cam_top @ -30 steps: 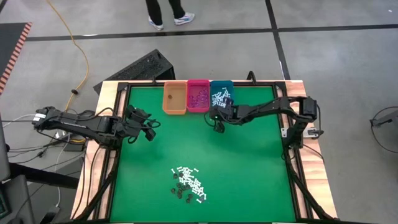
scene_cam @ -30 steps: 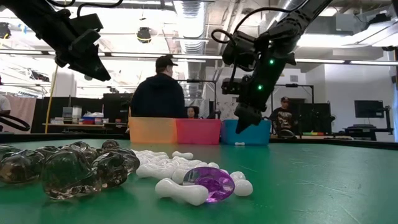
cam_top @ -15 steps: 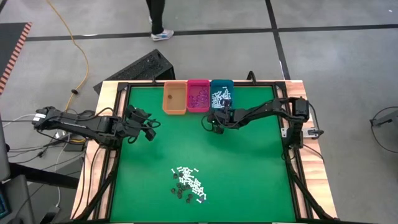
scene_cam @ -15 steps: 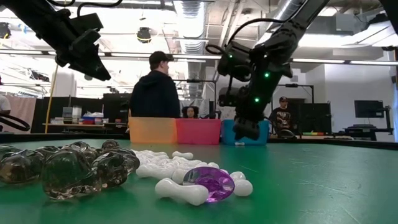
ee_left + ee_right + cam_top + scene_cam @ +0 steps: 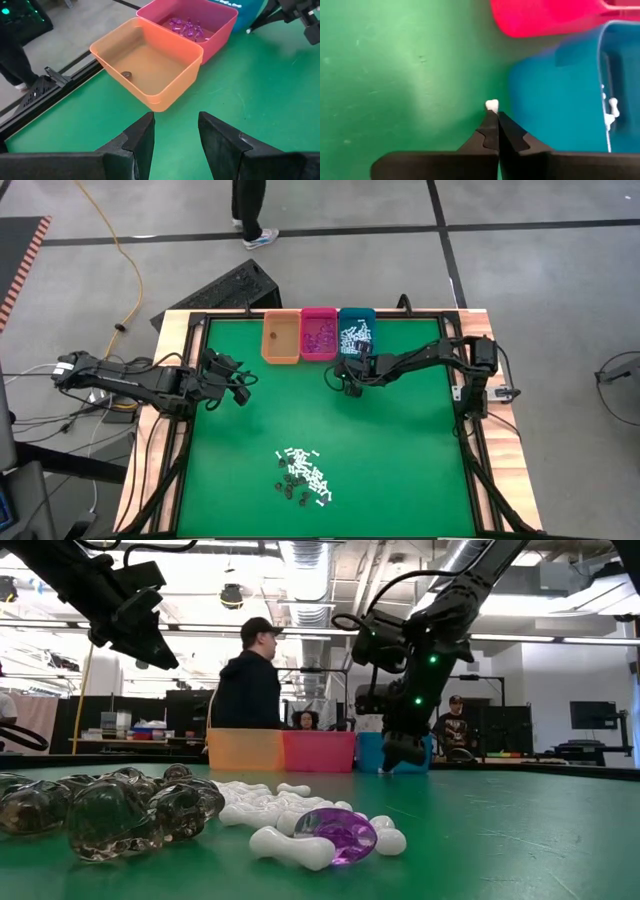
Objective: Sort Halloween decoration
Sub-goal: Put the white bone toy into the blue bin
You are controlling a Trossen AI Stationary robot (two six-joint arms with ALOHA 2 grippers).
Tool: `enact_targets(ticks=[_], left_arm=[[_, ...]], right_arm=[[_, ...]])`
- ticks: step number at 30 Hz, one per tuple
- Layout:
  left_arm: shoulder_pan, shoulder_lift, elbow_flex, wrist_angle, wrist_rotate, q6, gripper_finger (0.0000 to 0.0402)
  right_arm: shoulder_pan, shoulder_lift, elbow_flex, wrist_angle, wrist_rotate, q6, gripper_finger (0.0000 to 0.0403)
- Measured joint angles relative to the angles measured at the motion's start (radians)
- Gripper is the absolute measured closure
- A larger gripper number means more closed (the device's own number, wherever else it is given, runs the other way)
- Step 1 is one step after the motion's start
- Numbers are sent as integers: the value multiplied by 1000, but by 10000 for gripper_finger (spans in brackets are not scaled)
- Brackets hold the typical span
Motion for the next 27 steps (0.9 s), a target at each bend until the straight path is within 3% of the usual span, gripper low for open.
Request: enact_targets(ticks=[6, 11, 15, 18, 27], left_arm=[[0, 0, 0, 0, 0, -14, 258], [0, 0, 0, 0, 3, -14, 258], [0, 0, 0, 0, 3, -14, 258], [0, 0, 0, 0, 1, -13, 258], [0, 0, 0, -1, 0, -1, 258]], right_arm=[[52, -5, 4, -32, -17, 1, 387], [136, -6, 84, -159, -16, -6, 387], [190, -8, 115, -196, 123, 17, 387], [177, 0, 114, -192, 201, 42, 387], [100, 78, 114, -123, 219, 21, 387]])
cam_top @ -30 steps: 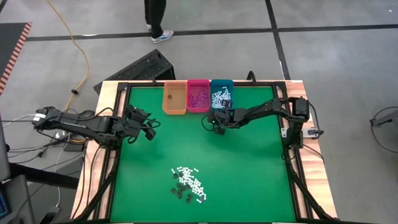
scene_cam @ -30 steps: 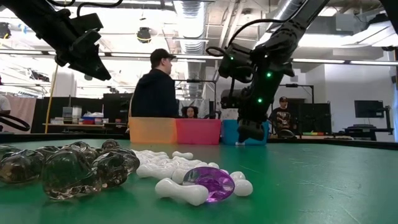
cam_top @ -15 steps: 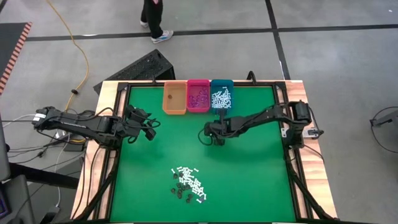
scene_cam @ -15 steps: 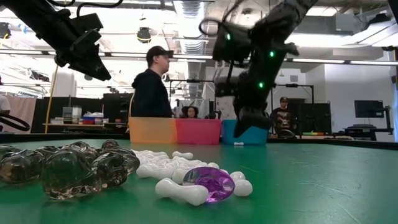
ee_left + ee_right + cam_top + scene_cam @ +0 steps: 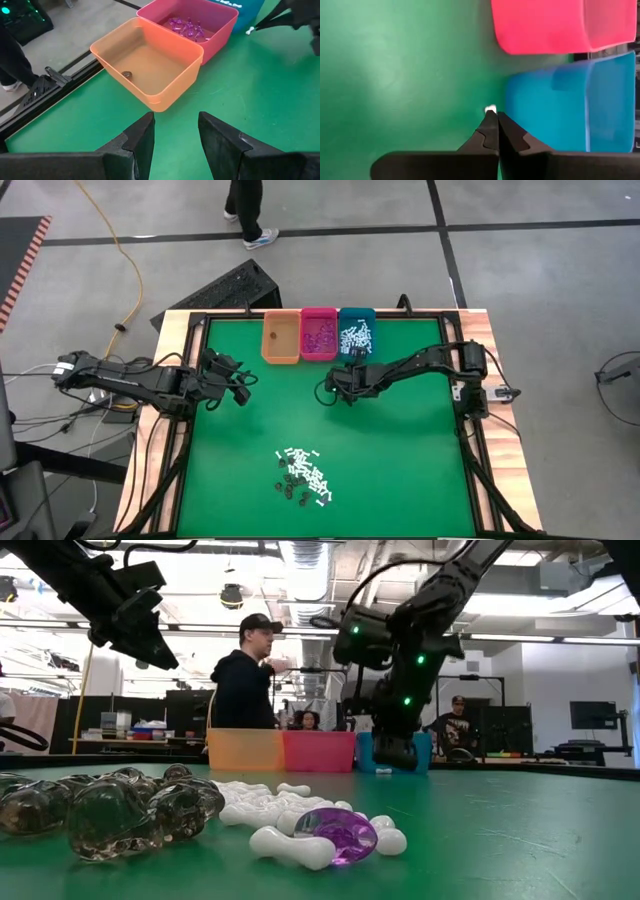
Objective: Sort Halloween decoration
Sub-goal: Put the white bone toy into the blue bin
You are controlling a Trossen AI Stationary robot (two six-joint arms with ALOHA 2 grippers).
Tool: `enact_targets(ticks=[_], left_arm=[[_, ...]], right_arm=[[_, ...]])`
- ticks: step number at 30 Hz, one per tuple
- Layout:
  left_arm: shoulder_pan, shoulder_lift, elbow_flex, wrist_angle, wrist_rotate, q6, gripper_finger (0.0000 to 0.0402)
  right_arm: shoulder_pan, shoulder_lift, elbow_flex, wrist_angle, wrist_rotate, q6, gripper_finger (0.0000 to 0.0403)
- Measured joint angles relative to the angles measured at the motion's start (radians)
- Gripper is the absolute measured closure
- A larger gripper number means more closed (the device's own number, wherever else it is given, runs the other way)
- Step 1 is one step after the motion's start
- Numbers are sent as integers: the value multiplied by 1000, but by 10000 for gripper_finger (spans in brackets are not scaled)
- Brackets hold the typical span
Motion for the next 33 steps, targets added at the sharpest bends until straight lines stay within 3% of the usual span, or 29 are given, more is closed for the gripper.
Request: enact_targets(ticks=[11, 22, 25, 33], left_arm=[[0, 0, 0, 0, -7, -4, 258], [0, 0, 0, 0, -7, -9, 258], [0, 0, 0, 0, -6, -20, 258], [0, 0, 0, -1, 1, -23, 258]], right_arm=[[-40, 22, 0, 24, 31, -12, 387], [-80, 22, 0, 23, -74, -23, 387], [-61, 22, 0, 21, -122, -46, 387], [61, 1, 0, -6, -128, -37, 387]])
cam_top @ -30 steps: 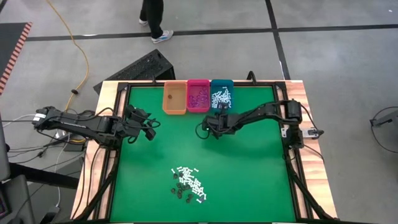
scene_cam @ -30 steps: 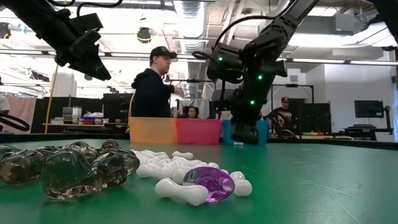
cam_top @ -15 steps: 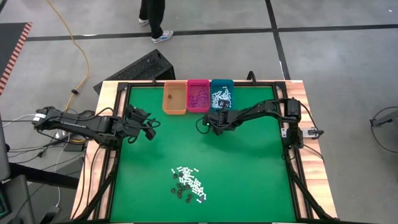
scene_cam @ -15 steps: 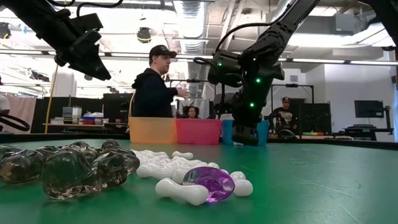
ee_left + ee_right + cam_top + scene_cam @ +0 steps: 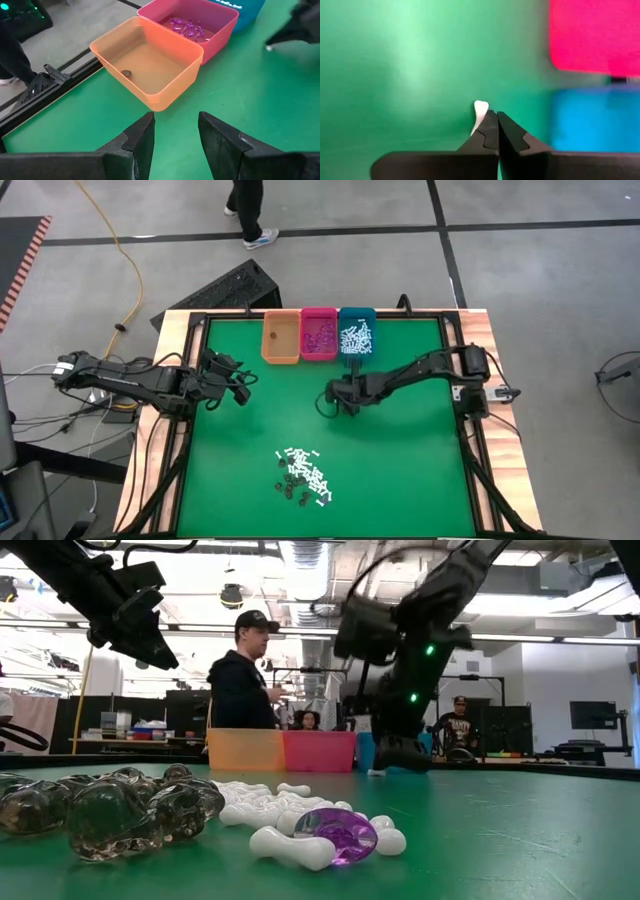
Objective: Sort Halloween decoration
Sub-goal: Put the white bone toy into the blue bin
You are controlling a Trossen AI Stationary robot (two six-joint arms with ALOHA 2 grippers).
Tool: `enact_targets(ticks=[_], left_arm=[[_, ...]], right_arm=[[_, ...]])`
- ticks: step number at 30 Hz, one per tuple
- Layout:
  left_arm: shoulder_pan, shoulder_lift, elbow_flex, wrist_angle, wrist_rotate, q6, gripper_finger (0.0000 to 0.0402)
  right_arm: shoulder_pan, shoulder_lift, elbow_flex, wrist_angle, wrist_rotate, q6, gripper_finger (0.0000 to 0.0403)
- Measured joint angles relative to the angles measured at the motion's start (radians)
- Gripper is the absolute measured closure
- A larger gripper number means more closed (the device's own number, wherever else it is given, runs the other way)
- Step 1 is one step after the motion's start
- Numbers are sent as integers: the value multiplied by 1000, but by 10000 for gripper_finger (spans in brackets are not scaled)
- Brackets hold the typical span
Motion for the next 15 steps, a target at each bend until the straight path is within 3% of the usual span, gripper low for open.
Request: enact_targets(ticks=[9, 13, 15], left_arm=[[0, 0, 0, 0, 1, -6, 258], [0, 0, 0, 1, 1, -20, 258], [0, 0, 0, 1, 1, -19, 258]], right_arm=[[134, -115, 54, -155, -24, 217, 386], [140, -161, 56, -147, -307, 257, 346], [132, -162, 56, -144, -400, 282, 319]])
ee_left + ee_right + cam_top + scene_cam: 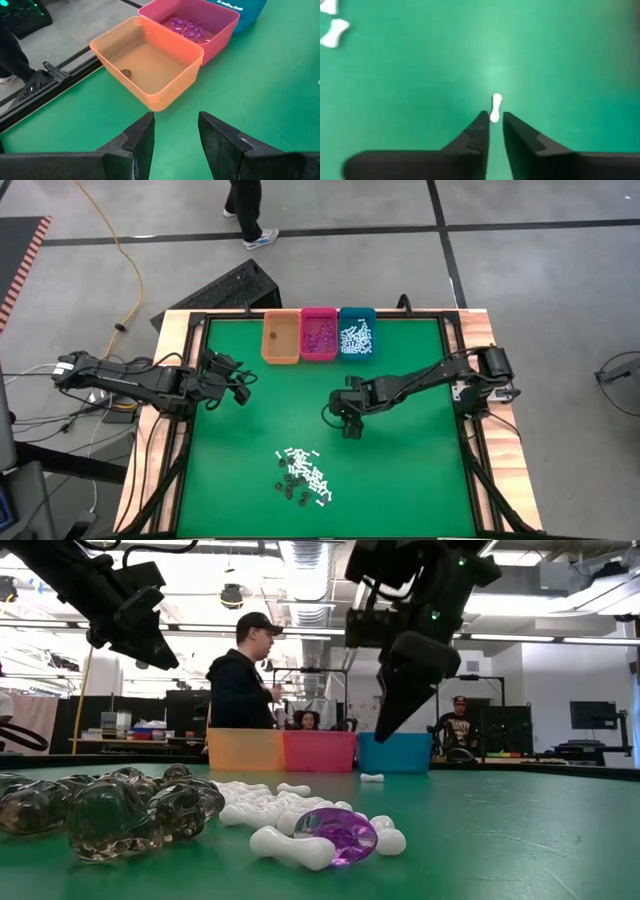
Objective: Sort Halloween decoration
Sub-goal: Put the white bone toy into the blue bin
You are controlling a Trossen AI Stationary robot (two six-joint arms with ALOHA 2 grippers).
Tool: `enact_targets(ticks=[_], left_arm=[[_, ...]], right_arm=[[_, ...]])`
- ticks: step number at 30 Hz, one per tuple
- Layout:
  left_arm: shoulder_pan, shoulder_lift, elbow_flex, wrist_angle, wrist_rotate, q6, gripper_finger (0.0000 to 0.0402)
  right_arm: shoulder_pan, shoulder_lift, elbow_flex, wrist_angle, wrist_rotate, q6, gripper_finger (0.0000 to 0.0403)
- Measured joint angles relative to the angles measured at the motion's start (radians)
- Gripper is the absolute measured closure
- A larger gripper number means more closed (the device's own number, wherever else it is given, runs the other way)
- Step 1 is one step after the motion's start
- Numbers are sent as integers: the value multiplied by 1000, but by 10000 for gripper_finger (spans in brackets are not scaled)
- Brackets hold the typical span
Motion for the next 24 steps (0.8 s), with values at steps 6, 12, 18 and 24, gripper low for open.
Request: enact_targets(ticks=[6, 12, 18, 24], left_arm=[[0, 0, 0, 0, 21, 3, 258], [0, 18, 0, -1, 29, 3, 258], [0, 46, 0, -3, 50, 0, 258], [0, 69, 1, 29, 49, -1, 258]], right_arm=[[-11, 23, -18, 45, -90, 44, 255], [40, 81, -18, 154, -127, 52, 239], [112, 118, -11, 183, -122, 94, 245], [133, 165, -10, 224, -92, 147, 247]])
